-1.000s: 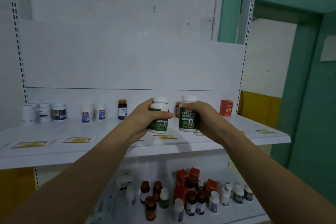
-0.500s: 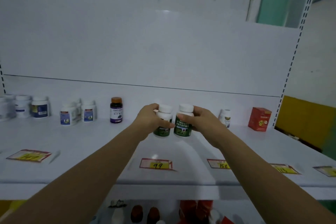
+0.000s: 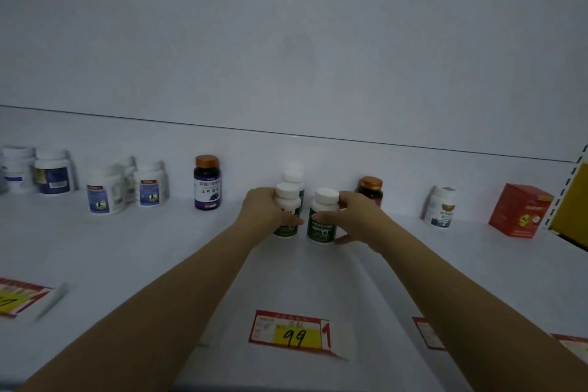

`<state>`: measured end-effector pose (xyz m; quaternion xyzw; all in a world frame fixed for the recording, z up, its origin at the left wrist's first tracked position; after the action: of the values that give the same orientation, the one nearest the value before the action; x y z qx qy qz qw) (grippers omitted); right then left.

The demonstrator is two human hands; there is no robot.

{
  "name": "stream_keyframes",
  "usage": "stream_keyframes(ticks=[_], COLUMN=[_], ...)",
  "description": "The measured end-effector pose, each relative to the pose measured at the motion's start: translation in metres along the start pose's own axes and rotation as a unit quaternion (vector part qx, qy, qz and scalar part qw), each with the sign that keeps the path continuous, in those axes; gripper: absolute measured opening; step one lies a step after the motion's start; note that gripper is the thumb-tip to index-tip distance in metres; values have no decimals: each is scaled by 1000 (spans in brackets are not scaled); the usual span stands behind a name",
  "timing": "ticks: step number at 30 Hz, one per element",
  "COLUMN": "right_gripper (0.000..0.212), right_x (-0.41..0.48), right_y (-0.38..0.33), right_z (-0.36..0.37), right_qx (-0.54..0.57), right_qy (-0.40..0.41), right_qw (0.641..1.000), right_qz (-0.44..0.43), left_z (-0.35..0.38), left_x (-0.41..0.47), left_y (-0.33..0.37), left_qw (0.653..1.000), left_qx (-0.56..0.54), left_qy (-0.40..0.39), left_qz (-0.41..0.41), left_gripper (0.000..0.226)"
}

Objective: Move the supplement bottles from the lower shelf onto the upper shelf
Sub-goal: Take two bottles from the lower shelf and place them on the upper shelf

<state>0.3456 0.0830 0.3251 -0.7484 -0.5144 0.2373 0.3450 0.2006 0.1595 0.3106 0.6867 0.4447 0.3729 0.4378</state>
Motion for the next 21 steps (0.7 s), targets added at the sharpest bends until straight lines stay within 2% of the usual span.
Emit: stream_keyframes(ticks=[5,12,21], right_gripper=[46,48,43], right_x=[28,57,68], right_y=[-8,-12,-9], right_z=[2,6,9], right_qx=[-103,-176,-140], right_qy=[44,101,128], right_qw=[993,978,980], right_qz=[-31,-42,-54], left_z=[8,15,13], left_x=[19,32,40], left_y=[2,-1,-5], left_qw=[998,993,993], left_qx=[60,108,117], left_qy=[-19,-26,-24], left_qz=[13,30,27], left_gripper=[57,52,49])
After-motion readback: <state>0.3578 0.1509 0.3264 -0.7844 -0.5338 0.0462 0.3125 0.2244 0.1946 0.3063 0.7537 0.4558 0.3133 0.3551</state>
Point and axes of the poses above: each hand's wrist, its own x-axis towards the middle knuckle, its own z-axis out of the palm, y = z × x, the point moved 4 cm from there along x, towards the middle knuckle, and after that the axes turned 6 degrees about -x, right-handed, at the moved point
